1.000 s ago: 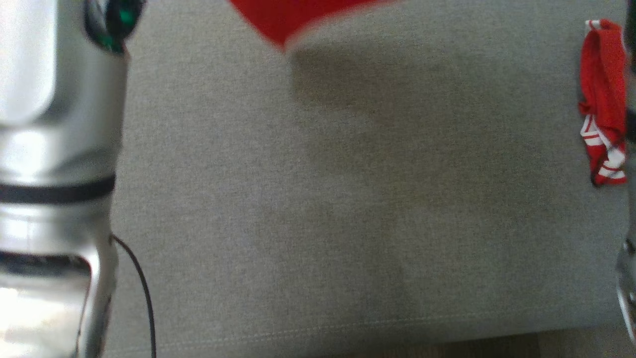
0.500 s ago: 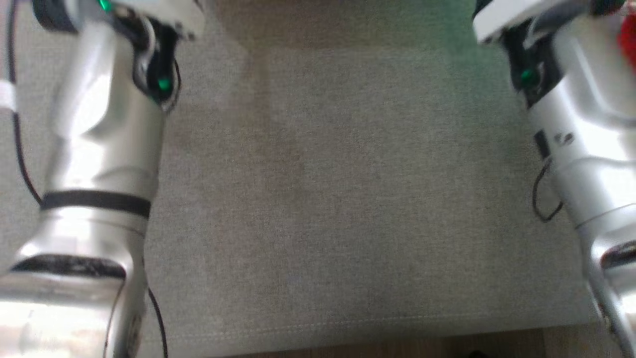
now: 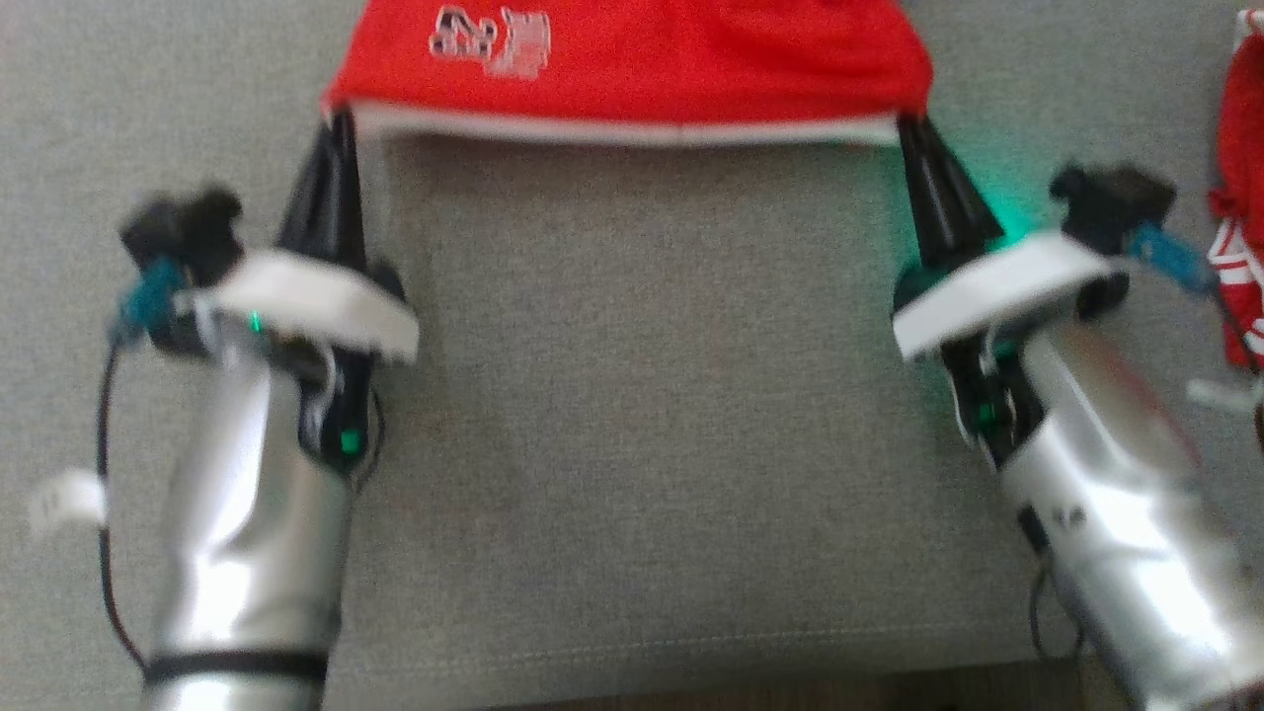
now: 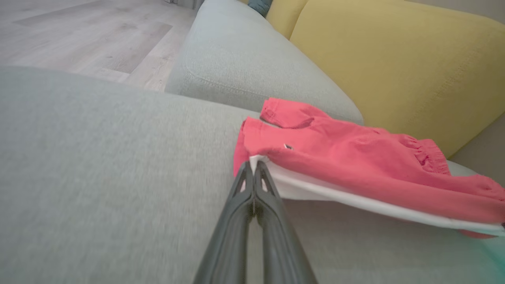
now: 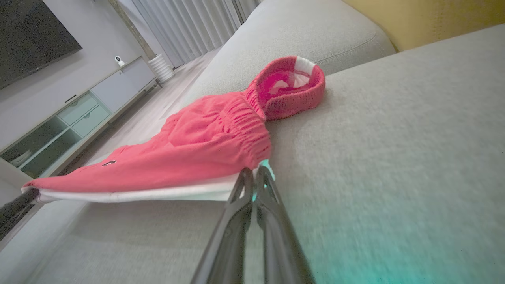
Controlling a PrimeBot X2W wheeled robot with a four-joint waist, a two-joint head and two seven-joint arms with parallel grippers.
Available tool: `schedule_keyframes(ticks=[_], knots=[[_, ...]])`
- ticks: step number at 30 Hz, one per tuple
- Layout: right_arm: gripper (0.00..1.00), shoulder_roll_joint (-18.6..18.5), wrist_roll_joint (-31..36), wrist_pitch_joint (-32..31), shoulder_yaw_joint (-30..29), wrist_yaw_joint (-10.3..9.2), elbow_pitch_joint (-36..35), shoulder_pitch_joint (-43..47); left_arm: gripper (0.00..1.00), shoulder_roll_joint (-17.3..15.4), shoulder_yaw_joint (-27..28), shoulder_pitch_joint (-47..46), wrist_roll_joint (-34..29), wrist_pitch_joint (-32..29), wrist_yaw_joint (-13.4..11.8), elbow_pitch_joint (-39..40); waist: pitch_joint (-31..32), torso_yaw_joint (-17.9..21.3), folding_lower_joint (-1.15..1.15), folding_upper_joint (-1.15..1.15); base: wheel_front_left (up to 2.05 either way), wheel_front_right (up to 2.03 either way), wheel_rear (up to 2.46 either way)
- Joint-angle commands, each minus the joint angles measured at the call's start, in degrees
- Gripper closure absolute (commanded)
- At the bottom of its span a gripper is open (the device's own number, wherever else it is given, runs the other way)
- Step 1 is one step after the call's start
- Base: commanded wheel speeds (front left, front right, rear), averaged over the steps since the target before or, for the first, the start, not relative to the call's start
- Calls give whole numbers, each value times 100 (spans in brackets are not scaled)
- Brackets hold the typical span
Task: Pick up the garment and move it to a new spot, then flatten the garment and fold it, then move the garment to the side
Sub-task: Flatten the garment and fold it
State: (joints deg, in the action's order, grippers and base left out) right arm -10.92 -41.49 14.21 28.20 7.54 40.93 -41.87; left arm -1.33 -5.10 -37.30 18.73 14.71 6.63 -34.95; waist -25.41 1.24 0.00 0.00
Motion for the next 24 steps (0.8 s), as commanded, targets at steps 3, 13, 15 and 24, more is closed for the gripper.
schedule_keyframes(ticks=[3,13,15,24], knots=[[100,-82,182,77,-217,-5,-791,988,100,-156,154,837,-20,29,9,716,338,47,0,0,0,0,0],[100,17,821,-525,-1197,-5,-2884,3744,100,-155,264,3047,-166,25,-192,1988,1205,88,0,0,0,0,0],[100,120,959,-785,-1388,-5,-3313,4162,100,-155,283,3320,-135,-46,-255,2191,1312,99,0,0,0,0,0],[100,558,1330,-1665,-1853,-5,-4583,5141,100,-224,286,3880,-110,-470,-437,3010,1466,163,0,0,0,0,0]])
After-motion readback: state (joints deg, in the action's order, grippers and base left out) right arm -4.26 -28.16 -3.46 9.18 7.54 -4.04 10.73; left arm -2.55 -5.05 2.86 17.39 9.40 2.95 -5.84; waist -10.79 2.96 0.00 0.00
